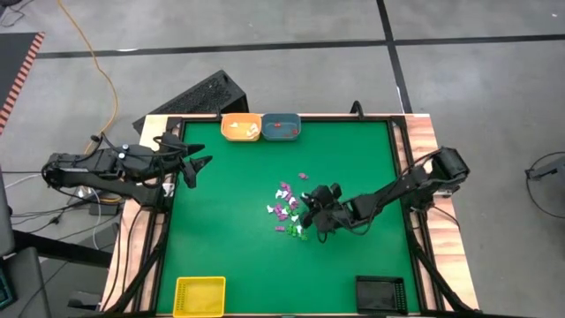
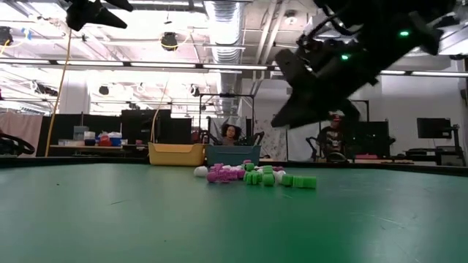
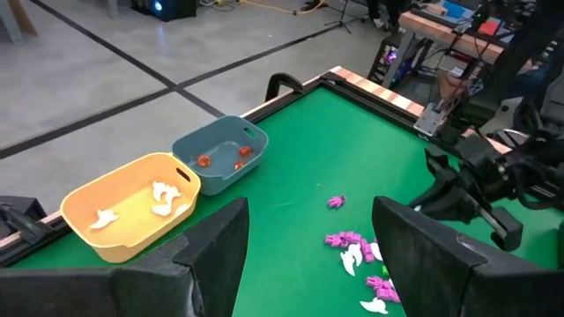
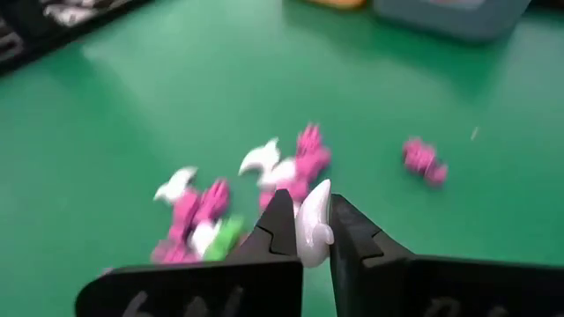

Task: Sort Halloween decoration
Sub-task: Put the white ghost into the orange bin

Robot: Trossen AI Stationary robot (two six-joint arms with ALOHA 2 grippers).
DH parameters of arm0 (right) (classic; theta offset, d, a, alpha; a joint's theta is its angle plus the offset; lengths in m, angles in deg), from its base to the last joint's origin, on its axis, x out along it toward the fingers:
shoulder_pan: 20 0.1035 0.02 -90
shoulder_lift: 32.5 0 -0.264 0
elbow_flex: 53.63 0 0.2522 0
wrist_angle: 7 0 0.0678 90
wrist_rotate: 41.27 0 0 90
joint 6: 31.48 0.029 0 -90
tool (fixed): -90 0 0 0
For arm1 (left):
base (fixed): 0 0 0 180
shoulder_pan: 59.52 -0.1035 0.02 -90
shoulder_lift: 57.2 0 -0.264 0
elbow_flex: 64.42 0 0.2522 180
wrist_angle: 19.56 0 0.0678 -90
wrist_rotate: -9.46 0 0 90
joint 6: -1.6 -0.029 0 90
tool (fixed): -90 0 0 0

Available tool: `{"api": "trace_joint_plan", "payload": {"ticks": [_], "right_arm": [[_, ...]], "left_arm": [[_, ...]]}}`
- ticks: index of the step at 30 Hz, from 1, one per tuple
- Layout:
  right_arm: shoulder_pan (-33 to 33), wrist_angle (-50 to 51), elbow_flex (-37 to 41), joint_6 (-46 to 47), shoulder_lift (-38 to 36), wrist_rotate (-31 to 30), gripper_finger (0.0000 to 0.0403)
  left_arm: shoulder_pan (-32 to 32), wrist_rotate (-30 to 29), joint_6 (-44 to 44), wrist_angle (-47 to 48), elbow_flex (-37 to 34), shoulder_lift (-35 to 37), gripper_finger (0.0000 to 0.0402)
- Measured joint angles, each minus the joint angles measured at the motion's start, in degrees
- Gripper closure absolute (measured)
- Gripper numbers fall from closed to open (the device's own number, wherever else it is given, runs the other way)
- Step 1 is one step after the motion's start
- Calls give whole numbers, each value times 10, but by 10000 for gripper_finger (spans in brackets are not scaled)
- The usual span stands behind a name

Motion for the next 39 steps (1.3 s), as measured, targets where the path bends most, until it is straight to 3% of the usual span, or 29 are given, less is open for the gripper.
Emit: {"api": "trace_joint_plan", "payload": {"ticks": [7,16,30,35,39], "right_arm": [[-65,-89,0,-113,-20,3,373],[-189,-241,-1,-239,-20,132,372],[-322,-398,-2,-278,-20,299,372],[-335,-396,-46,-317,-4,319,371],[-344,-390,-118,-357,55,390,371]], "left_arm": [[0,-7,3,-1,0,0,170],[0,-6,1,-13,0,0,170],[0,-34,-19,-17,0,0,170],[0,-38,-20,-23,0,0,170],[0,-37,-20,-27,0,0,170]]}}
